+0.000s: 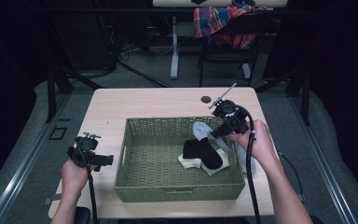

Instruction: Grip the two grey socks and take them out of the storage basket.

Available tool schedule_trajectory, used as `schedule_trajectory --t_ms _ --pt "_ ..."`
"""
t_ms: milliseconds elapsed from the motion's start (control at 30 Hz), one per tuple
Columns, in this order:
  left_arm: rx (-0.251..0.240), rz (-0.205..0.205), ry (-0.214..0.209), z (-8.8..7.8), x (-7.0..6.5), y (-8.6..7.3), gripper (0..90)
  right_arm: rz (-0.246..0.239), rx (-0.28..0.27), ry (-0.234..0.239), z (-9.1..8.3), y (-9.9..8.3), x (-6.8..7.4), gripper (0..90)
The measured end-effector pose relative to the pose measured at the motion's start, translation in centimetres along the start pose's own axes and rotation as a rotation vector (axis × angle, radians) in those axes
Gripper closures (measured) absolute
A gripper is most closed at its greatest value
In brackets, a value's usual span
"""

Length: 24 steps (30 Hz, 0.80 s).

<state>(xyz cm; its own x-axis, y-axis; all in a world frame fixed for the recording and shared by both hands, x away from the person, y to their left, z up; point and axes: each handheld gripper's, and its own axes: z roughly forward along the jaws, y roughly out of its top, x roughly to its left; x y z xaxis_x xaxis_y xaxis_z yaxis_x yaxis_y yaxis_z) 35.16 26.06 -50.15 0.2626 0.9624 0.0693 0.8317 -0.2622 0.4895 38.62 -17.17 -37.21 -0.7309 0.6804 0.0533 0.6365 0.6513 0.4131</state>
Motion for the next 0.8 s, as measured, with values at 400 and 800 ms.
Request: schedule_trajectory --t_ms 400,800 --pt "0.001 0.002 0.000 0.0 0.0 0.0 0.7 0.010 -0.034 -0.014 -2.2 -0.6 -0.6 85.9" --pt "0.001 0.002 -0.001 0.0 0.1 0.0 0.7 0.065 -0.050 -0.056 -3.7 -1.9 -2.2 85.9"
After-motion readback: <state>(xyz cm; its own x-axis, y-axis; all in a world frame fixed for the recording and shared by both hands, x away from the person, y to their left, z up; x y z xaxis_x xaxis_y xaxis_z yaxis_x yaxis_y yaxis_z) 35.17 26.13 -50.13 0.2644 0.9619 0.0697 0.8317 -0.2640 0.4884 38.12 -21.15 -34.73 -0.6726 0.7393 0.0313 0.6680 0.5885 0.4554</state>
